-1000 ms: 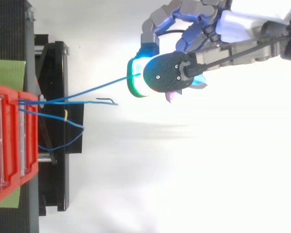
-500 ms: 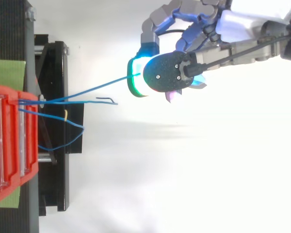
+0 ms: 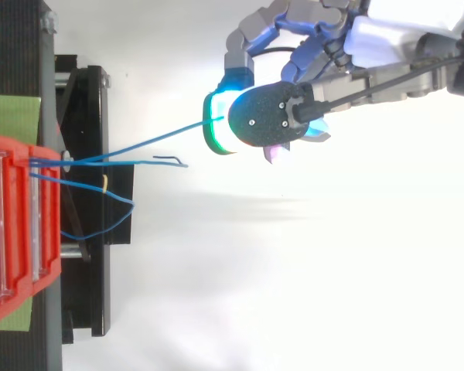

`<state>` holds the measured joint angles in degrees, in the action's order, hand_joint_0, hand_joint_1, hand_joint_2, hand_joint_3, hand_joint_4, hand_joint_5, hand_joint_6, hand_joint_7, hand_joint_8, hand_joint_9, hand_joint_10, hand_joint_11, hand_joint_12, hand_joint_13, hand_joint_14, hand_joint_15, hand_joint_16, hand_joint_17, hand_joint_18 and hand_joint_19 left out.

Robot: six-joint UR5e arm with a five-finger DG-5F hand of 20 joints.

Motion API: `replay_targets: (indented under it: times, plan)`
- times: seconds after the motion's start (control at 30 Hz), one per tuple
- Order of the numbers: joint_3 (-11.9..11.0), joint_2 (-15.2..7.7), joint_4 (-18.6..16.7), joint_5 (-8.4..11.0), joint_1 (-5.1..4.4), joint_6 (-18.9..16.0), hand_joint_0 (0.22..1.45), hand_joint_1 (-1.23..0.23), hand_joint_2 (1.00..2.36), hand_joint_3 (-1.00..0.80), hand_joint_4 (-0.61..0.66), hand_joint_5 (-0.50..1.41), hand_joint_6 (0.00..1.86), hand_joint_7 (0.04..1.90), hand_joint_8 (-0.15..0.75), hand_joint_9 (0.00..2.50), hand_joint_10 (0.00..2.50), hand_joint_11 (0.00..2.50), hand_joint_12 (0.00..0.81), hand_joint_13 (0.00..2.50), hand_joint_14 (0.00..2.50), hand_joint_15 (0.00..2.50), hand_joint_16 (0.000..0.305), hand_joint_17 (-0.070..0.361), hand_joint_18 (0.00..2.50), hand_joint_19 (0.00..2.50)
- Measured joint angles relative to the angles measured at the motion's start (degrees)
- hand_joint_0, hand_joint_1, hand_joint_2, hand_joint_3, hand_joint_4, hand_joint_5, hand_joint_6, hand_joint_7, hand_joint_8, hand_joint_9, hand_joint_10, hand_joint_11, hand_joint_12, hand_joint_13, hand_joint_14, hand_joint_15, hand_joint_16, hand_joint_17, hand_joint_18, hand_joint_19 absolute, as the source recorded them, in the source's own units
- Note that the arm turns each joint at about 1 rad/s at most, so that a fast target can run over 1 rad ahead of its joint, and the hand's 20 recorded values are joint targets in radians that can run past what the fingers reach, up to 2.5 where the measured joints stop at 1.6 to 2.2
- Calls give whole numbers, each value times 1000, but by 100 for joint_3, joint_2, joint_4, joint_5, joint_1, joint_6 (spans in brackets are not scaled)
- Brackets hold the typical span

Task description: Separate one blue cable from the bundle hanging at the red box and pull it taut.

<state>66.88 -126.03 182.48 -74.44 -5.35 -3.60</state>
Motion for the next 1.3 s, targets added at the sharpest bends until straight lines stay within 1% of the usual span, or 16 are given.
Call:
replay_targets:
  times: [1.3]
  plan:
    - [0,0,0,1,-1,0,697,-708,1021,-274,-185,-203,929,1082,219,1052,504,1590,323,953,26,826,38,86,629,556]
